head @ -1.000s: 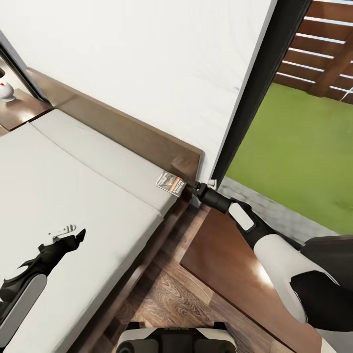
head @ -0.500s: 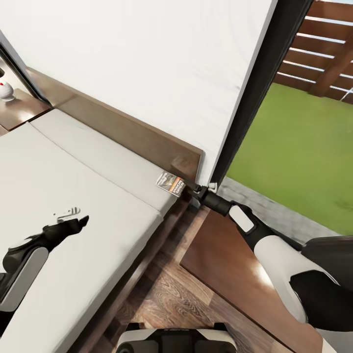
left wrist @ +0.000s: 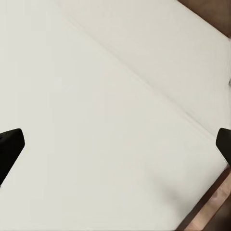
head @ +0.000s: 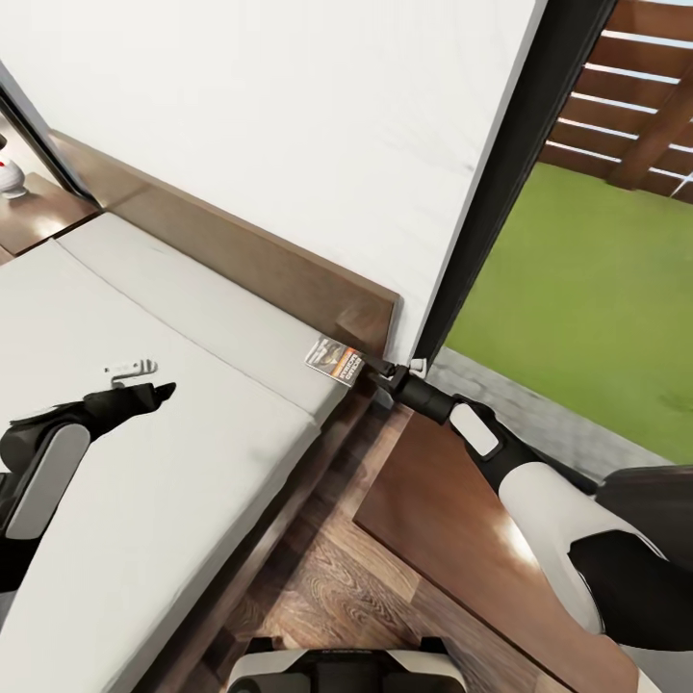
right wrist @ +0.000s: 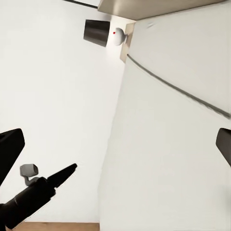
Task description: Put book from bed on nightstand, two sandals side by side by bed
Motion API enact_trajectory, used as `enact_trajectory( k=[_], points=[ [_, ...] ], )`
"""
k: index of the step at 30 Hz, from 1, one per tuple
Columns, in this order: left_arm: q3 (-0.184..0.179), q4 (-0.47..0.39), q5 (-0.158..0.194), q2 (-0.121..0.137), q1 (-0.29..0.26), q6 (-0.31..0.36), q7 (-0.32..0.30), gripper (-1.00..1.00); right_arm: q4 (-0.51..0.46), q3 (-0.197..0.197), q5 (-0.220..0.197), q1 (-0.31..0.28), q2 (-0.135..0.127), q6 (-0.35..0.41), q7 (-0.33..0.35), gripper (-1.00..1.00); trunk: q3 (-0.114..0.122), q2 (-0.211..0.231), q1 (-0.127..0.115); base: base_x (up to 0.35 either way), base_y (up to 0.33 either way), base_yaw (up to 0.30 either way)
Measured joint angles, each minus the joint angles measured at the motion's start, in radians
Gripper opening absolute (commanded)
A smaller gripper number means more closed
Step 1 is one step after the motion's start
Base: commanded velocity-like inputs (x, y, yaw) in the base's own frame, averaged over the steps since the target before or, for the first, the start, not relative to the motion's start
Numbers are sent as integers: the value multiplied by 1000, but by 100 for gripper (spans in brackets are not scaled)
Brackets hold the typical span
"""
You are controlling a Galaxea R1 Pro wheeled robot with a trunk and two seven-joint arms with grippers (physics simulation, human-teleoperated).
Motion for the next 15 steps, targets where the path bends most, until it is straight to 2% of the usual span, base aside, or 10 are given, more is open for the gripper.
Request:
enact_trajectory(
  k=[4, 15],
  points=[
    [0, 0, 6, 1, -44, 8, -2, 100, 0, 0, 1, 0, 0, -7, 2, 100, -13, -28, 15, 0, 0, 0],
    [0, 0, 11, -1, -65, 7, -6, 100, 2, 2, 0, 0, -1, -25, 3, 100, -47, -105, 58, 0, 0, 0]
  ],
)
